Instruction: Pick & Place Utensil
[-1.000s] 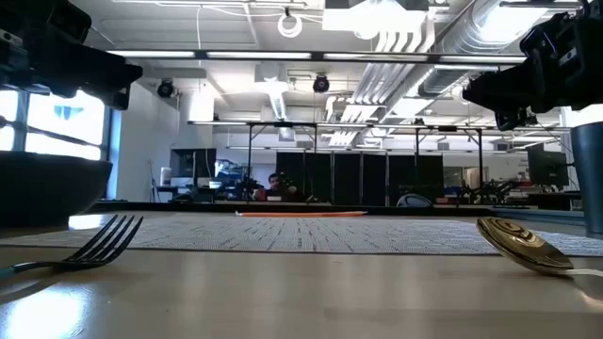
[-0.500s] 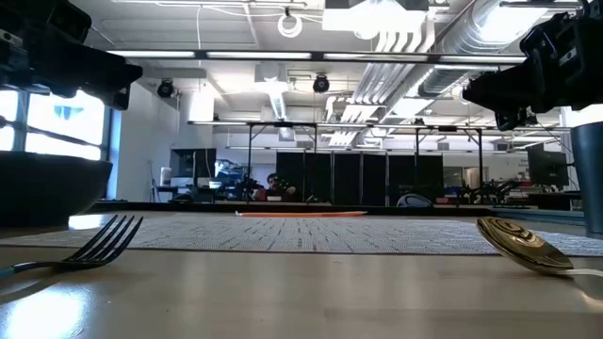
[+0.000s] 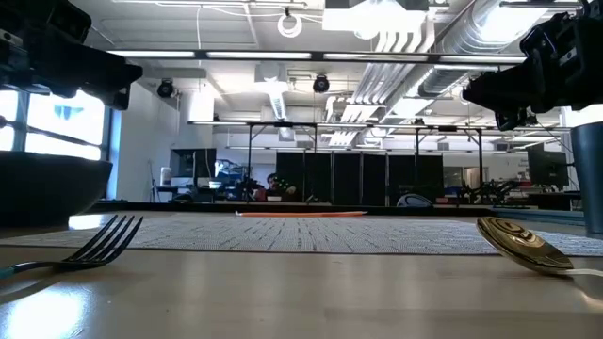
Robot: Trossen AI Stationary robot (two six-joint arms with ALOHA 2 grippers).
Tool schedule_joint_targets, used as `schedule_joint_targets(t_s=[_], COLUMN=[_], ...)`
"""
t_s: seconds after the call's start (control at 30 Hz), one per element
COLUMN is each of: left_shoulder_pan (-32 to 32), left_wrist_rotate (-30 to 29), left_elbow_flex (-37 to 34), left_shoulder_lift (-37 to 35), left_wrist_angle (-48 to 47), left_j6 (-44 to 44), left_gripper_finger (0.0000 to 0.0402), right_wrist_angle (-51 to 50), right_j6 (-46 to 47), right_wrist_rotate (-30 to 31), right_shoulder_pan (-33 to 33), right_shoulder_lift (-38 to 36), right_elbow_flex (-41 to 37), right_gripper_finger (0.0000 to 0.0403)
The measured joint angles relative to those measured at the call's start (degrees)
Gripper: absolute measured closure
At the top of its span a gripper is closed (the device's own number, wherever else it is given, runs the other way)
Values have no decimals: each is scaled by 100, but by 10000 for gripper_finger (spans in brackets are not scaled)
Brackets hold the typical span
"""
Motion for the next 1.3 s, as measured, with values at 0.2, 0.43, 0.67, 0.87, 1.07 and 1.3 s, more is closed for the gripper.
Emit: schedule_joint_targets(t_s=[0.2,0.43,0.67,0.87,1.07,1.3], left_shoulder_pan=[1,0,-1,-3,-3,-424], left_wrist_rotate=[8,7,-199,-331,160,201], left_elbow_flex=[0,0,0,0,0,59], left_shoulder_lift=[1,1,4,47,328,875], left_wrist_angle=[214,214,392,889,1698,2509], left_j6=[-473,-1909,-2129,-2356,-2684,-2842], left_gripper_finger=[277,277,277,277,277,277], right_wrist_angle=[1,1,0,-1,0,-1], right_j6=[-1,1,0,-1,1,1], right_wrist_rotate=[-2,0,-1,-2,-1,-2], right_shoulder_pan=[2,2,0,0,2,0], right_shoulder_lift=[1,0,0,-1,0,-1], right_elbow_flex=[0,0,0,0,0,0], right_gripper_finger=[288,288,288,288,288,288])
